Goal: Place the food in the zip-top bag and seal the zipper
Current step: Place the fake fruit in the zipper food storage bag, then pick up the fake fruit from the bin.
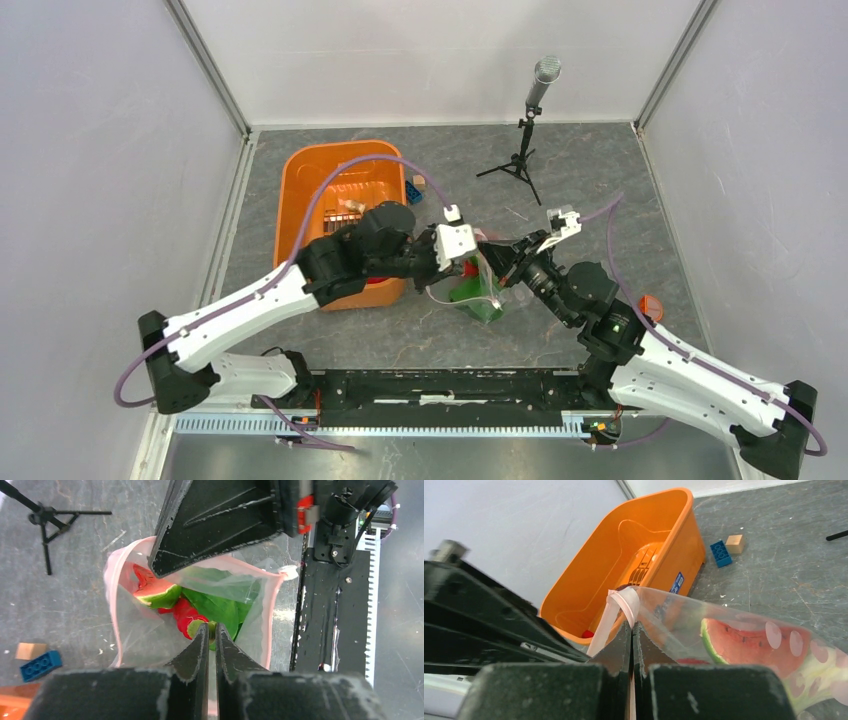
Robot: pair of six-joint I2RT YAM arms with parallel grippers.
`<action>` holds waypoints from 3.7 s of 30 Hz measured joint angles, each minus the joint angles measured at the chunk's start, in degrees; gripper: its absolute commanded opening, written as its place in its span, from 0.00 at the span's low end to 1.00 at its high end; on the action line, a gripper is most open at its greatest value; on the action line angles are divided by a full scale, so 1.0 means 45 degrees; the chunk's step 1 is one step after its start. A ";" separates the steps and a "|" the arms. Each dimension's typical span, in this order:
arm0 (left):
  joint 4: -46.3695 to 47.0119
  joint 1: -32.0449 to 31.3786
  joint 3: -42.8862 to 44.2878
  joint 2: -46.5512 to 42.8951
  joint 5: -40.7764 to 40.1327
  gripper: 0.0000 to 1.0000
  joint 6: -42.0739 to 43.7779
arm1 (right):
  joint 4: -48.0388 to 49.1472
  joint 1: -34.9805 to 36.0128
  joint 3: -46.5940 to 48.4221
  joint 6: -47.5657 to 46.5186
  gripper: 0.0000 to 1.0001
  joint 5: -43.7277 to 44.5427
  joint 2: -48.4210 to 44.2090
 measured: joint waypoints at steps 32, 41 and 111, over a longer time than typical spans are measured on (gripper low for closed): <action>0.0369 -0.0044 -0.1316 0.0253 0.0277 0.67 -0.1001 | -0.0427 -0.0015 -0.0112 -0.0199 0.00 0.0704 -0.0534; 0.0695 0.0117 -0.0952 -0.1627 -0.2691 0.99 -0.1345 | -0.0510 -0.0015 -0.0559 -0.0680 0.00 0.0908 -0.0787; -0.2565 0.6960 0.2336 0.8728 -0.2098 0.02 -0.7893 | -0.0714 -0.0015 -0.0568 -0.6441 0.00 0.3444 -0.0034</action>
